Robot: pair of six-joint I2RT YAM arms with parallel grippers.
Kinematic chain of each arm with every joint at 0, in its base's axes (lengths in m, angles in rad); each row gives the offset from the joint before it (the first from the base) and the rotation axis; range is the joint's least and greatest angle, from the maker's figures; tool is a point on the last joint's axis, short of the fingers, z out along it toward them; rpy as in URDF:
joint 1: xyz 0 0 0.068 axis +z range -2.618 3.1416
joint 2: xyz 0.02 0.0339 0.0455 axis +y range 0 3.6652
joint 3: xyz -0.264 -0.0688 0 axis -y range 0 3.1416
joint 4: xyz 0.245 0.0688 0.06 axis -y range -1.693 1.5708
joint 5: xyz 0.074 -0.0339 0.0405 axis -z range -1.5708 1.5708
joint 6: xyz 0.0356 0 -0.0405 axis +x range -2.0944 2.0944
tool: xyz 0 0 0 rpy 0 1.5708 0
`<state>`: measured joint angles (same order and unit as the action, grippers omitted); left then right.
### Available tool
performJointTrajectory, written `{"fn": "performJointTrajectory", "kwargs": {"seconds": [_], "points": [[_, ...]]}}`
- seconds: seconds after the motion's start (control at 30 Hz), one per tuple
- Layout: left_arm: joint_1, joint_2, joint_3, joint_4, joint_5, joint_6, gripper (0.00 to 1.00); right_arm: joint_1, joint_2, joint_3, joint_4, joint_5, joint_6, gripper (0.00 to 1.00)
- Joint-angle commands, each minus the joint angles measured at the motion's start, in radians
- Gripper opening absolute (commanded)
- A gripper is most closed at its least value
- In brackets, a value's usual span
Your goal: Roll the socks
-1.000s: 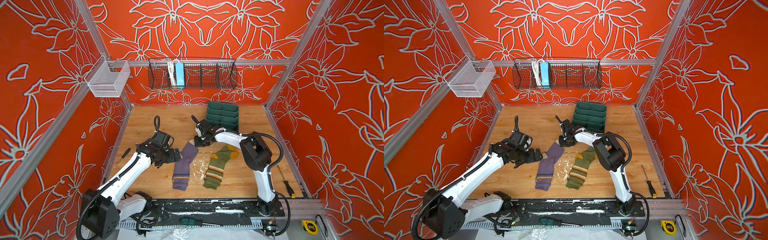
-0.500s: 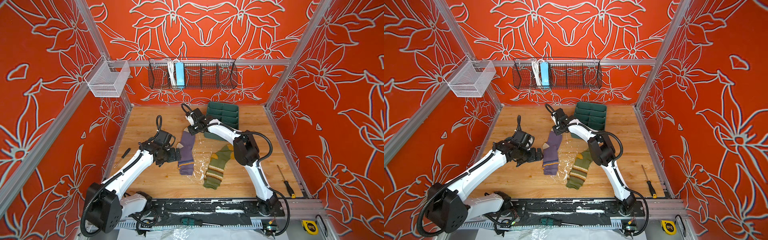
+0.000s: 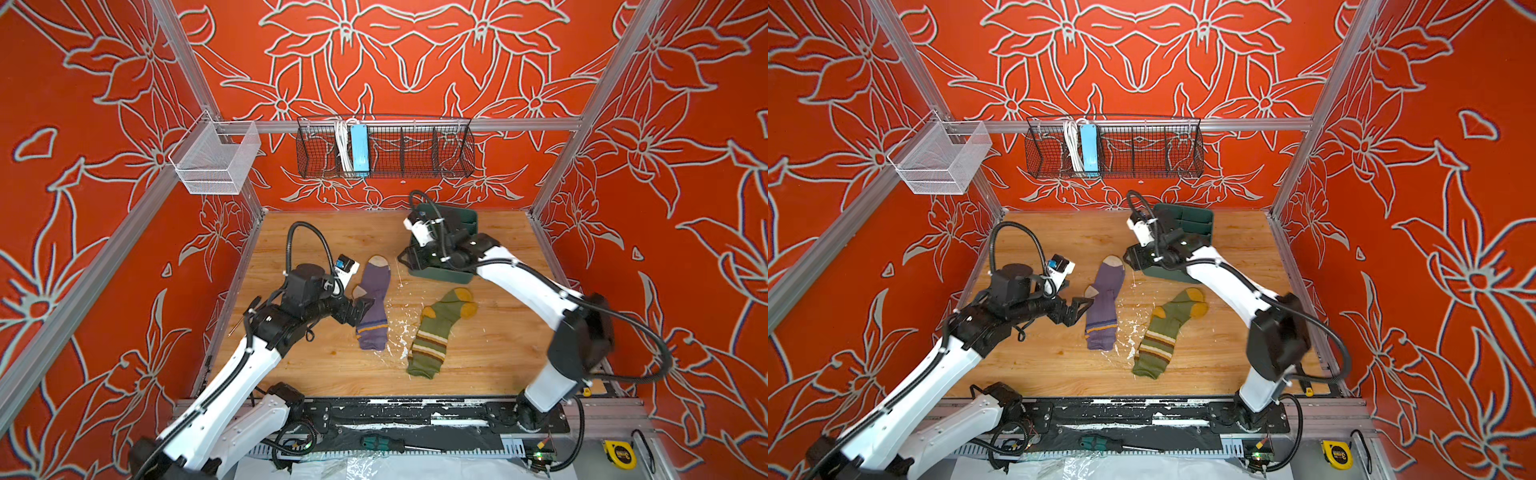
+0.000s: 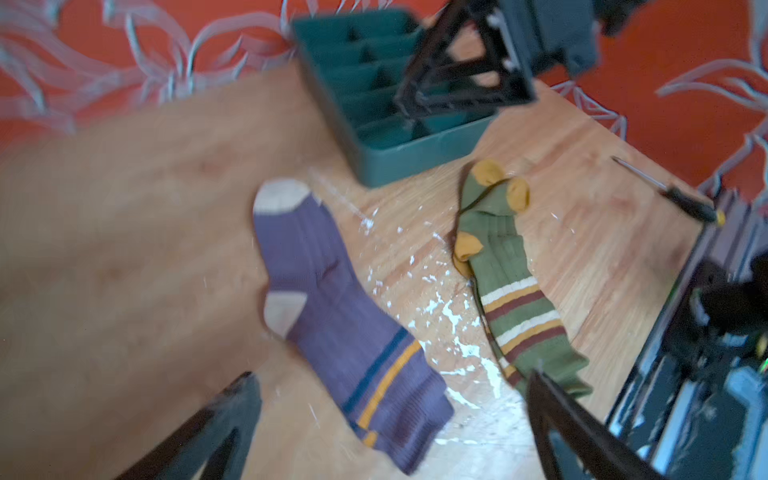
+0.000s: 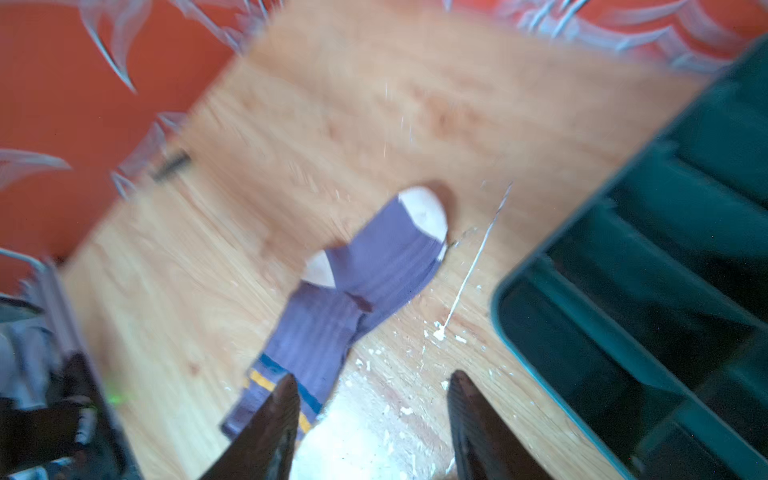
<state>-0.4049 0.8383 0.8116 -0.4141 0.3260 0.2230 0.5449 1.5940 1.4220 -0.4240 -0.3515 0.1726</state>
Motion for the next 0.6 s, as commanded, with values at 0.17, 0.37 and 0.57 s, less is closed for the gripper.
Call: {"fn": "performJointTrajectory", "kwargs": {"seconds": [0.17, 0.37, 0.57], "points": [[-0.125, 0.014, -0.171, -0.036, -0.067, 0.734, 0.97, -0.029, -0.166, -0.287, 0.008, -0.051, 0.051, 0.58], [-0.207, 0.005, -0.341, 0.122, -0.164, 0.742, 0.95, -0.026, -0.201, -0.373, 0.018, -0.139, 0.033, 0.58], [-0.208, -0.007, -0.327, 0.209, -0.236, 0.599, 0.95, 0.105, -0.185, -0.509, 0.151, -0.003, -0.08, 0.58]]}}
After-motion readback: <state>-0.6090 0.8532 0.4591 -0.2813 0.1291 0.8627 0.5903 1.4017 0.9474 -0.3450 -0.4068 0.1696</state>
